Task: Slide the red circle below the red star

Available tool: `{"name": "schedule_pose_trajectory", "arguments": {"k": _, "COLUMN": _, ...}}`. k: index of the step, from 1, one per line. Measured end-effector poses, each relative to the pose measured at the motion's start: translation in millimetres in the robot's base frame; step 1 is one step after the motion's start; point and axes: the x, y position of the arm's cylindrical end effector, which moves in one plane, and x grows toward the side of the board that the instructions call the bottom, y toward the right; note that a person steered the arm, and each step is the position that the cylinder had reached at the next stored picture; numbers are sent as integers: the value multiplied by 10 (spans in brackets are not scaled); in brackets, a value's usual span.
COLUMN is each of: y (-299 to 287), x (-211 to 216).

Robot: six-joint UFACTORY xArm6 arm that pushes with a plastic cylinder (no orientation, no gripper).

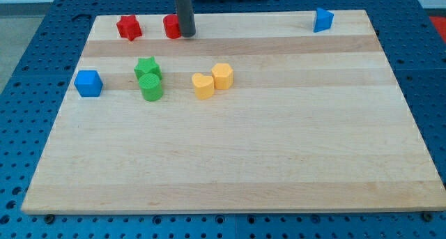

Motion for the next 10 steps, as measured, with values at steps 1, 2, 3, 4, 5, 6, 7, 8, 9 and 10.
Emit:
{"name": "schedule_pose_trajectory", "arguments": {"k": 1, "y": 74, "x": -110}}
{"name": "schedule_pose_trajectory", "arguments": {"k": 2, "y": 80, "x": -165}}
{"name": "schedule_pose_trajectory", "arguments": {"k": 3, "y": -29, "x": -165}}
{"name": "schedule_pose_trajectory", "arguments": {"k": 4, "y": -92, "x": -165}}
{"name": "schedule_pose_trajectory", "arguments": {"k": 5, "y": -240, "x": -149}}
{"name": "schedule_pose_trajectory", "arguments": {"k": 6, "y": -338, "x": -122}}
{"name": "schedule_pose_trajectory", "arguments": {"k": 7, "y": -345, "x": -118}}
{"name": "schedule_pose_trajectory", "arguments": {"k": 8, "y": -383, "x": -111}}
{"name": "schedule_pose_trajectory", "arguments": {"k": 9, "y": -425, "x": -111}}
{"name": "schedule_pose_trajectory", "arguments": {"k": 10, "y": -475, "x": -111}}
